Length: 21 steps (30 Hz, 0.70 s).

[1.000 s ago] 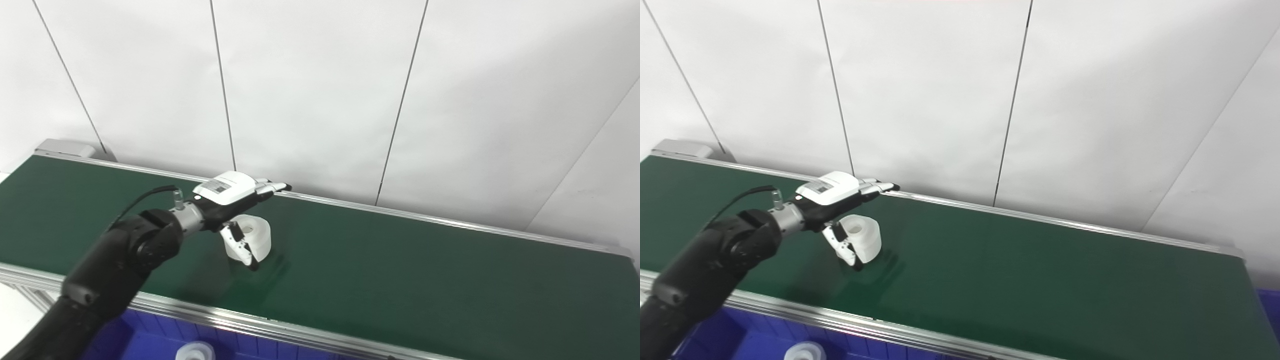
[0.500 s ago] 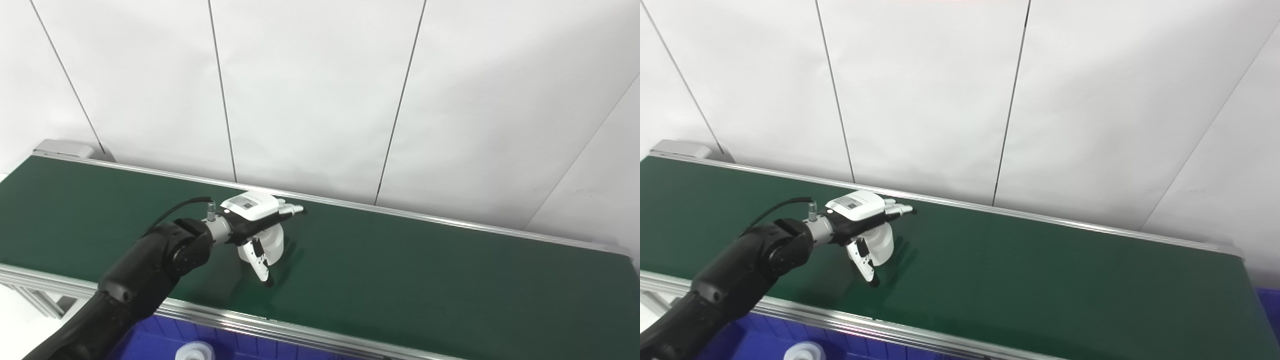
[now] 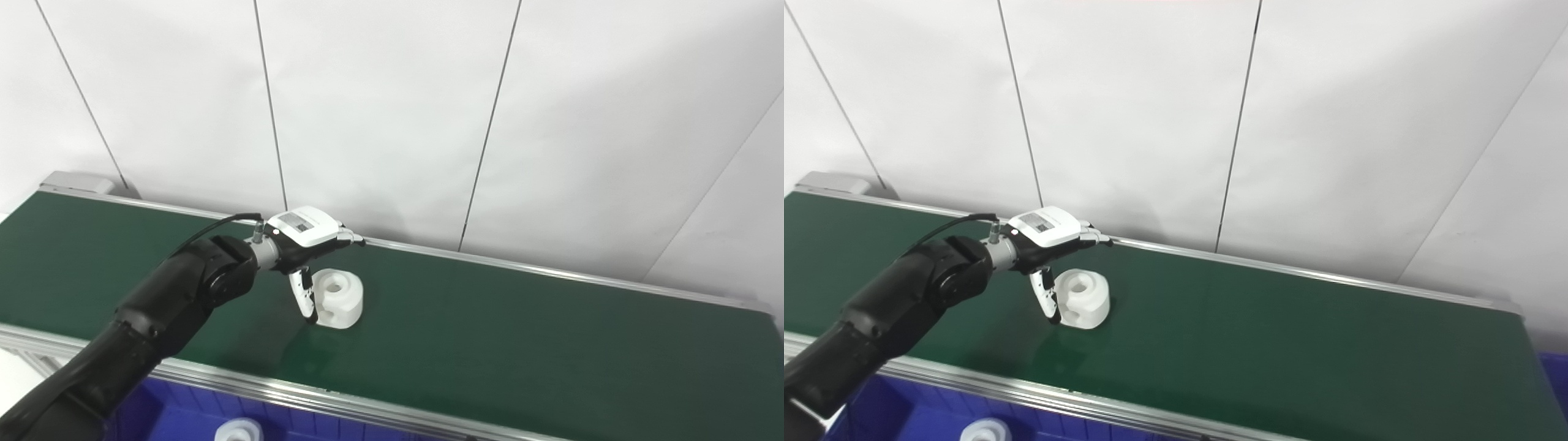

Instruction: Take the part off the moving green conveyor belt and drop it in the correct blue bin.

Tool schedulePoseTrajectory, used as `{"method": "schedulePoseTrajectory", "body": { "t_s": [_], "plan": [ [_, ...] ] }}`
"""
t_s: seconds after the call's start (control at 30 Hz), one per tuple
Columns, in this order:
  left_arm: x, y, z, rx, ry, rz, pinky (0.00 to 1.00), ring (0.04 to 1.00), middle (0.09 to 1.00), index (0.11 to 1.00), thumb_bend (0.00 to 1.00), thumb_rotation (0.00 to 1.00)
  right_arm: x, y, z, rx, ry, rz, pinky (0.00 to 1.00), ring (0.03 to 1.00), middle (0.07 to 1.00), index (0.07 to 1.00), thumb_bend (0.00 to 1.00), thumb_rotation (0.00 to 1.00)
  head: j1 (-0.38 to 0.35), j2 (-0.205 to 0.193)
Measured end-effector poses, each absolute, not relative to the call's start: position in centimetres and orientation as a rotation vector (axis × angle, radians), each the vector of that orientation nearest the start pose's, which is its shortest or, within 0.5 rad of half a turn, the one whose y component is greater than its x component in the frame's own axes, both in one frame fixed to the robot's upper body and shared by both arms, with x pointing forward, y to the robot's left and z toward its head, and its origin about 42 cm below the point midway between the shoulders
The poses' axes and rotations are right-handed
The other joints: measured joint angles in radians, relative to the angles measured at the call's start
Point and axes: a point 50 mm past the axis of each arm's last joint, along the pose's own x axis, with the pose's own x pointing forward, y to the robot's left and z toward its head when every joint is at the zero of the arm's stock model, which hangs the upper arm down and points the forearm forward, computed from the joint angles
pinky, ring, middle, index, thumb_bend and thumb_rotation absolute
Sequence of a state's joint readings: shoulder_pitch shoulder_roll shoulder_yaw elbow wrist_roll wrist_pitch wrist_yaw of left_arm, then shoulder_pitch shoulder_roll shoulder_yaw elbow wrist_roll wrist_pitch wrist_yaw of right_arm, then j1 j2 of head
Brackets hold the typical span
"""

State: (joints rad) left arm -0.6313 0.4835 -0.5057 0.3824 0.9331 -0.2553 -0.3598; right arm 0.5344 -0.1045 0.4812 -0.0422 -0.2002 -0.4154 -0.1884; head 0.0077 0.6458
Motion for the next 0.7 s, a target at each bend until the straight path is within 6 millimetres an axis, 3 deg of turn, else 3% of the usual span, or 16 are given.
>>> {"method": "schedulePoseTrajectory", "body": {
  "t_s": [0.1, 0.23, 0.27, 0.33, 0.4, 0.57, 0.7],
  "plan": [
    [44.7, 23.3, 17.8, 1.692, -0.247, -0.760, 0.81, 0.860, 0.844, 0.800, 0.98, 0.17, 6.9, -13.9, 4.1, -0.077, 0.040, 0.244, 0.90, 0.944, 0.984, 1.000, 1.00, 0.96, -0.002, 0.005],
    [44.7, 23.1, 17.5, 1.668, -0.257, -0.771, 0.66, 0.679, 0.697, 0.702, 0.96, 0.11, 6.7, -13.8, 4.1, -0.072, 0.045, 0.242, 0.90, 0.941, 0.982, 1.000, 1.00, 0.97, -0.003, 0.011],
    [44.7, 22.9, 17.5, 1.638, -0.249, -0.782, 0.56, 0.628, 0.677, 0.681, 0.94, 0.10, 6.7, -13.7, 4.2, -0.070, 0.044, 0.245, 0.90, 0.941, 0.982, 1.000, 1.00, 0.96, -0.003, 0.011],
    [44.8, 22.5, 17.4, 1.564, -0.198, -0.812, 0.54, 0.653, 0.717, 0.684, 0.91, 0.12, 6.7, -13.6, 4.3, -0.064, 0.041, 0.247, 0.90, 0.938, 0.981, 1.000, 1.00, 0.97, -0.011, 0.017],
    [44.7, 21.9, 17.0, 1.503, -0.124, -0.852, 0.58, 0.697, 0.758, 0.709, 0.91, 0.14, 6.8, -13.5, 4.6, -0.059, 0.033, 0.246, 0.90, 0.937, 0.979, 1.000, 1.00, 0.97, -0.014, 0.020],
    [43.9, 20.5, 15.6, 1.355, 0.019, -0.937, 0.57, 0.701, 0.791, 0.737, 0.95, 0.16, 6.7, -13.4, 4.8, -0.051, 0.029, 0.249, 0.90, 0.938, 0.979, 1.000, 1.00, 0.96, -0.018, 0.023],
    [43.6, 18.9, 15.0, 1.255, 0.081, -0.927, 0.68, 0.795, 0.832, 0.769, 0.94, 0.14, 6.5, -13.3, 4.8, -0.046, 0.037, 0.252, 0.90, 0.937, 0.980, 1.000, 1.00, 0.96, -0.026, 0.028]
  ]
}}
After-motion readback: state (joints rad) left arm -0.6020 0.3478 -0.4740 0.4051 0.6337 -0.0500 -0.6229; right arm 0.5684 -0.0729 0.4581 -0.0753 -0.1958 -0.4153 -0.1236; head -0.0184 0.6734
